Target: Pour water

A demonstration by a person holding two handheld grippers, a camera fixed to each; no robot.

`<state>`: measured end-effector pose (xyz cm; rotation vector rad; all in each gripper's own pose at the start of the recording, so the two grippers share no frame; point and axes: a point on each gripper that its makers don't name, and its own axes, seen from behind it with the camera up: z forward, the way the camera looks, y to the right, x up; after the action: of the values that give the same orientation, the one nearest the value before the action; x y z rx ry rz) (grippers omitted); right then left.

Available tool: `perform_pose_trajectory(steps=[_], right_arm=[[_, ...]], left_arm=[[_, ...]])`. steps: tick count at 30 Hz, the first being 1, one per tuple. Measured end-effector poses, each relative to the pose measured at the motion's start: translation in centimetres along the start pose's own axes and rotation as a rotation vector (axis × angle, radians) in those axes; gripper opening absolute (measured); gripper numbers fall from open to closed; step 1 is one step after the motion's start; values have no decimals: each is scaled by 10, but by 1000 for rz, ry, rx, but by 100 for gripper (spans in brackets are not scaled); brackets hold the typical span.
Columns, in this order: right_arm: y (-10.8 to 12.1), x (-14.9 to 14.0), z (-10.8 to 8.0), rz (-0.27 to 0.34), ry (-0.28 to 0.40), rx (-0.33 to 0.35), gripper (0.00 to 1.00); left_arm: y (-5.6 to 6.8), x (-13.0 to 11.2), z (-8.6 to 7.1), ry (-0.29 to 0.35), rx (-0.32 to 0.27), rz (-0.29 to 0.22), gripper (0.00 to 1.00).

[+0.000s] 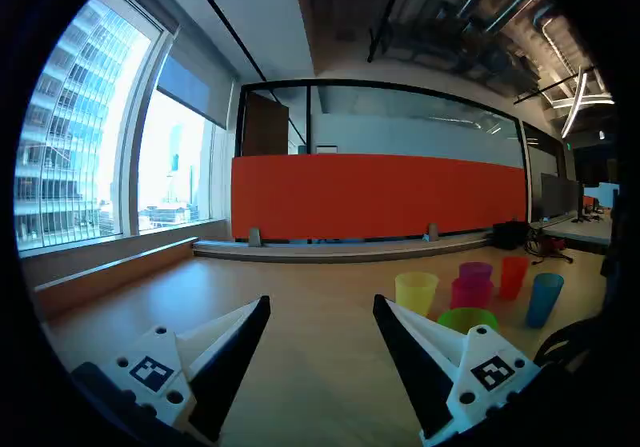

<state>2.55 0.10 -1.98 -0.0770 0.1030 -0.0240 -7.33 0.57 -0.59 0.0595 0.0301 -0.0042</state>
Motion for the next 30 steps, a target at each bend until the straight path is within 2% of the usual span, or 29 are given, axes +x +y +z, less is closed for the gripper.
perform_pose_trajectory(steps=[15, 30], right_arm=[[-1, 1, 1, -17, 7, 9, 100], [-8, -18, 10, -41, 8, 35, 100]], left_arm=[[0, 0, 0, -2, -6, 1, 96], [1, 0, 1, -2, -5, 3, 96]])
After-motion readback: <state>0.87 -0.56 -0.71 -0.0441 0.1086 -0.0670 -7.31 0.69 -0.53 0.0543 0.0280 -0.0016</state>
